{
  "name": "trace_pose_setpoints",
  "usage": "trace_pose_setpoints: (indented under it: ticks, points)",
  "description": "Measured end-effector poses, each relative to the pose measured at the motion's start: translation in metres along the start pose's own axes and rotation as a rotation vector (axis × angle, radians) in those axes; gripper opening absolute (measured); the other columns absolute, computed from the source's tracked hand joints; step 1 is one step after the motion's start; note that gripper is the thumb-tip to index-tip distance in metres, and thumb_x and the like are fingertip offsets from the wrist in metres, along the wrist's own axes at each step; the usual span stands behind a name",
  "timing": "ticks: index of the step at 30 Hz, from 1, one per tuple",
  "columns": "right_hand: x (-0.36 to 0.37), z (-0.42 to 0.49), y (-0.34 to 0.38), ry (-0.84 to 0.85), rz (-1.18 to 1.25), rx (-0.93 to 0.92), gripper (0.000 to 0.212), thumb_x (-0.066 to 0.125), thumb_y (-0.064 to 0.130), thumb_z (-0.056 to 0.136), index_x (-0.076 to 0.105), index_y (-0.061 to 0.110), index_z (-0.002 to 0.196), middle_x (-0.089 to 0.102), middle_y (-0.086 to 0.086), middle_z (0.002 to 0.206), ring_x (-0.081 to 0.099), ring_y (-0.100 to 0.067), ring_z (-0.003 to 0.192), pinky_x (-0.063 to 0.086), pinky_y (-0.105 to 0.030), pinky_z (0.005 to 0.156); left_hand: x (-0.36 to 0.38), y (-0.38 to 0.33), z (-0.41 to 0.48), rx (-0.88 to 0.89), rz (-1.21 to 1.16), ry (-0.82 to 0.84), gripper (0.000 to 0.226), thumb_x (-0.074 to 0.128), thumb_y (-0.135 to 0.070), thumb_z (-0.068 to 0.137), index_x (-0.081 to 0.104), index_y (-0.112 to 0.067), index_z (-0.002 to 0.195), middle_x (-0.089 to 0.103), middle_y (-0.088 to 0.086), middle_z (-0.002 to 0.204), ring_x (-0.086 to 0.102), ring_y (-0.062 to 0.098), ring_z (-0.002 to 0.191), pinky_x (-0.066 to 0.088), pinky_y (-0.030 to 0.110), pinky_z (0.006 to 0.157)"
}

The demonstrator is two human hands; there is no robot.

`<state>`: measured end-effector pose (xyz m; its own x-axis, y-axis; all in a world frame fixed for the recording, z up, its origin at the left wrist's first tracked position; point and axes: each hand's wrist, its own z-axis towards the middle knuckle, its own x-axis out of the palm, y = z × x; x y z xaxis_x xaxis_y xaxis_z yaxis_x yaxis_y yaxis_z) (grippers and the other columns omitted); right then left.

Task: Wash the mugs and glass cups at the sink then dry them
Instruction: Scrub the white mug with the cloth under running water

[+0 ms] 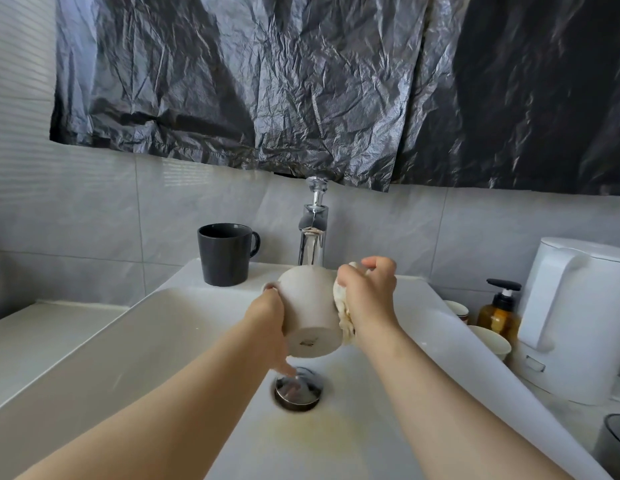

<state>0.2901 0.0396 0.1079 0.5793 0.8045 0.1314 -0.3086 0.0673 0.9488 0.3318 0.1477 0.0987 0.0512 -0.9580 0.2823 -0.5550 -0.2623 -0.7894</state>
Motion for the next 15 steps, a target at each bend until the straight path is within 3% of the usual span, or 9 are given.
trace_pose_setpoints:
  ticks: [2, 6, 8, 10, 12, 15]
  points:
    - [0.001, 0.002, -0.004, 0.002, -0.103, -0.063, 0.031, 0.057, 0.015, 0.073, 0.035, 0.027, 0.092, 0.048, -0.006, 0.097, 0.046, -0.016, 0.056, 0.035, -0.016, 0.038, -0.004, 0.002, 0.002, 0.026, 0.013, 0.019, 0.042, 0.045, -0.047, 0.095, 0.047, -0.01, 0.113, 0.059, 0.016, 0.095, 0.059, 0.037, 0.091, 0.043, 0.06, 0.096]
    - [-0.002, -0.005, -0.007, -0.06, -0.323, -0.206, 0.018, 0.063, 0.022, 0.086, 0.048, 0.023, 0.095, 0.049, 0.019, 0.079, 0.052, -0.015, 0.082, 0.039, -0.02, 0.064, -0.009, -0.001, -0.002, 0.084, 0.007, 0.033, 0.041, 0.047, -0.049, 0.095, 0.049, -0.012, 0.113, 0.058, 0.014, 0.092, 0.059, 0.034, 0.081, 0.05, 0.053, 0.079]
    - [0.007, -0.013, -0.008, 0.126, -0.338, -0.252, 0.009, 0.056, 0.025, 0.092, 0.058, 0.026, 0.101, 0.055, 0.022, 0.092, 0.053, -0.007, 0.095, 0.043, -0.016, 0.08, -0.01, -0.002, -0.002, 0.102, -0.02, 0.009, 0.038, 0.047, -0.049, 0.094, 0.051, -0.014, 0.111, 0.057, 0.012, 0.089, 0.059, 0.036, 0.084, 0.051, 0.053, 0.08]
    - [0.015, -0.019, -0.013, 0.336, -0.376, -0.237, 0.029, 0.042, 0.025, 0.099, 0.059, 0.023, 0.122, 0.046, 0.015, 0.127, 0.038, -0.002, 0.125, 0.028, -0.015, 0.106, -0.013, -0.003, 0.0, 0.145, -0.014, -0.015, 0.038, 0.045, -0.048, 0.095, 0.051, -0.016, 0.114, 0.059, 0.012, 0.096, 0.059, 0.037, 0.087, 0.051, 0.053, 0.077]
    - [0.016, -0.017, -0.014, 0.374, -0.378, -0.138, 0.039, 0.035, 0.024, 0.102, 0.042, 0.025, 0.14, 0.03, 0.009, 0.148, 0.026, -0.006, 0.137, 0.018, -0.015, 0.105, -0.016, -0.007, 0.003, 0.218, 0.03, -0.036, 0.036, 0.043, -0.046, 0.096, 0.051, -0.017, 0.117, 0.06, 0.014, 0.106, 0.06, 0.038, 0.091, 0.052, 0.053, 0.074]
    - [0.004, -0.013, -0.012, 0.215, -0.307, -0.026, 0.05, 0.038, 0.023, 0.1, 0.023, 0.03, 0.147, 0.04, 0.011, 0.138, 0.044, -0.013, 0.12, 0.03, -0.02, 0.095, -0.017, -0.009, 0.004, 0.287, 0.039, -0.001, 0.023, 0.043, -0.039, 0.098, 0.053, -0.018, 0.1, 0.061, 0.012, 0.099, 0.06, 0.036, 0.086, 0.053, 0.051, 0.072]
